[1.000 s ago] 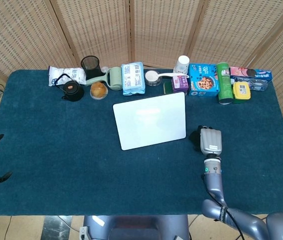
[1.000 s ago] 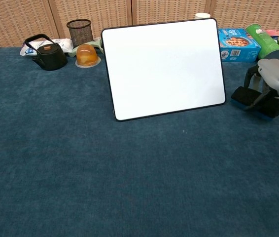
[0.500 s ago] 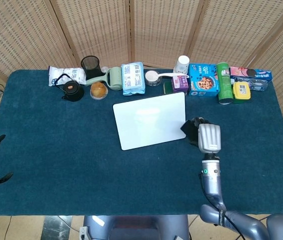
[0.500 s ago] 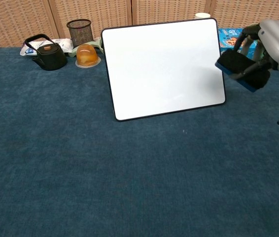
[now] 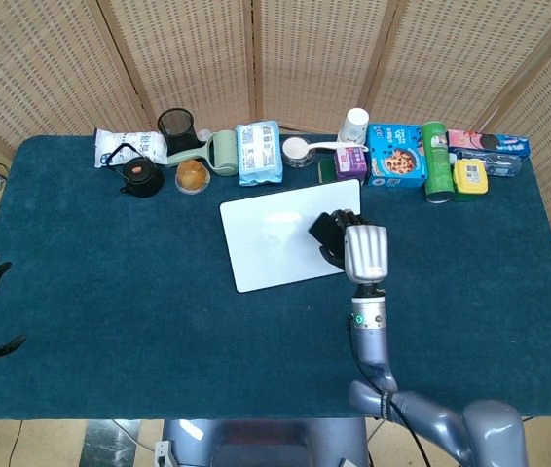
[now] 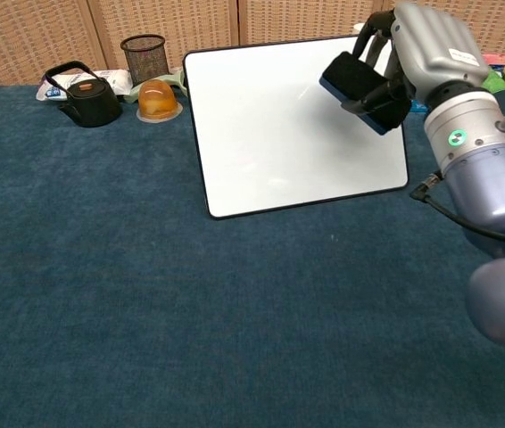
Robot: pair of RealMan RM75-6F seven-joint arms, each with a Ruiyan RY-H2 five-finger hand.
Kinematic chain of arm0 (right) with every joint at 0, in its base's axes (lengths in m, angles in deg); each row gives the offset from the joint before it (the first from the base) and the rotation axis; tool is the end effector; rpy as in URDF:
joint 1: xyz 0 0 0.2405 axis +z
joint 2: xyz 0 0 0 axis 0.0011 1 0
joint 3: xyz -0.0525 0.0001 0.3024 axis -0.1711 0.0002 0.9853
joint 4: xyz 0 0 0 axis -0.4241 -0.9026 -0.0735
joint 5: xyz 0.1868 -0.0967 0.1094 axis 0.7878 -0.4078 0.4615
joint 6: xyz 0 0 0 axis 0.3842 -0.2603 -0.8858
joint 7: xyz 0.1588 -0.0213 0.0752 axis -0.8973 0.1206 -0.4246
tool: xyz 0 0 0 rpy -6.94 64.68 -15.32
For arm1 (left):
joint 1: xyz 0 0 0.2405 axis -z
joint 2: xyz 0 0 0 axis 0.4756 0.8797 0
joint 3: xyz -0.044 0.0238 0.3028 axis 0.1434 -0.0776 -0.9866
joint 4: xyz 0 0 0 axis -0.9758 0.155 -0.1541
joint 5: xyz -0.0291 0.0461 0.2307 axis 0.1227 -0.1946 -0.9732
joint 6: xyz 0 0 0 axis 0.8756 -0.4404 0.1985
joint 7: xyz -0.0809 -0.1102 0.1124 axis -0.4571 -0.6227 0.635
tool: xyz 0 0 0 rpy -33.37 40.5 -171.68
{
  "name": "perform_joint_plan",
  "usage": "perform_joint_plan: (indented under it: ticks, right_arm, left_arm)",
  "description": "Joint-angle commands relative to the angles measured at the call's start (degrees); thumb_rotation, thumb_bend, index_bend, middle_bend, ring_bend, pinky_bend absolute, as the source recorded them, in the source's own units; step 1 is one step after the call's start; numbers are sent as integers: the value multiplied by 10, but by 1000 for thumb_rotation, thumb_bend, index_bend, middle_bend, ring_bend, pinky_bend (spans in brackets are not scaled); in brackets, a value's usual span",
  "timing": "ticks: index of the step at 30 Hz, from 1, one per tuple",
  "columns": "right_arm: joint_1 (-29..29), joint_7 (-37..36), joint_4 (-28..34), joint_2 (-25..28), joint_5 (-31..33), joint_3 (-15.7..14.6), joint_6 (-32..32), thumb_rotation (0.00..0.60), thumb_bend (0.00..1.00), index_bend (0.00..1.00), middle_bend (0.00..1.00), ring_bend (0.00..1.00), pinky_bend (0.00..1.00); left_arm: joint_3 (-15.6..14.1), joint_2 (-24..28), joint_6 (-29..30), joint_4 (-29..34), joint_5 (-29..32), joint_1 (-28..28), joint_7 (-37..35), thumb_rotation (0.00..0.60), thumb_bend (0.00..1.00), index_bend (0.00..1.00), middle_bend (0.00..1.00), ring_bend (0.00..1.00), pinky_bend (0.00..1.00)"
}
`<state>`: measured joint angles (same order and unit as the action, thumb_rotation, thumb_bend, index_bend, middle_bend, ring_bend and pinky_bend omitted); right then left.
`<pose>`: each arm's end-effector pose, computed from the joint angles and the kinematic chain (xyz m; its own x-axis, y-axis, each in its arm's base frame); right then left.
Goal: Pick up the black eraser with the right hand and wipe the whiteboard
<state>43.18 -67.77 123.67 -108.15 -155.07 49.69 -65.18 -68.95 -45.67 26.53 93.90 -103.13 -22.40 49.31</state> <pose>-0.1423 -0.4404 -0.0755 0.1803 0.3060 0.9348 -0.9603 -0.1510 0.2346 -0.3454 0.2209 0.1908 0.4332 0.0464 0.9001 0.9013 -0.0255 -0.4325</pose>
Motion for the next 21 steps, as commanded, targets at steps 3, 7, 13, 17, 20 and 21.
perform_joint_plan:
  ticks: [3, 7, 13, 17, 20, 21]
  right_arm:
    - [41, -4, -61, -45, 2, 32, -12, 600, 484, 567, 625, 584, 722]
    - [60, -10, -98, -68, 15, 45, -1, 600, 484, 568, 625, 584, 722]
    - [73, -26, -147, -89, 18, 46, 4, 600, 483, 568, 625, 584, 720]
    - [76, -35, -167, -97, 21, 45, 7, 600, 485, 568, 625, 585, 719]
    - [76, -40, -178, -101, 22, 43, 10, 600, 484, 568, 625, 584, 719]
    - [77, -41, -181, -103, 22, 43, 11, 600, 484, 568, 625, 584, 719]
  left_arm:
    - [-1, 0, -3, 0, -1, 2, 1, 600, 108, 0, 0, 0, 5]
    - [-1, 1, -3, 0, 0, 1, 0, 600, 109, 0, 0, 0, 4]
    - [-1, 3, -6, -1, 4, 2, -6, 600, 109, 0, 0, 0, 4]
    - [0, 4, -7, -1, 6, 3, -8, 600, 109, 0, 0, 0, 4]
    - [1, 5, -9, -1, 7, 4, -10, 600, 108, 0, 0, 0, 5]
    - [1, 5, -9, -1, 7, 4, -10, 600, 108, 0, 0, 0, 5]
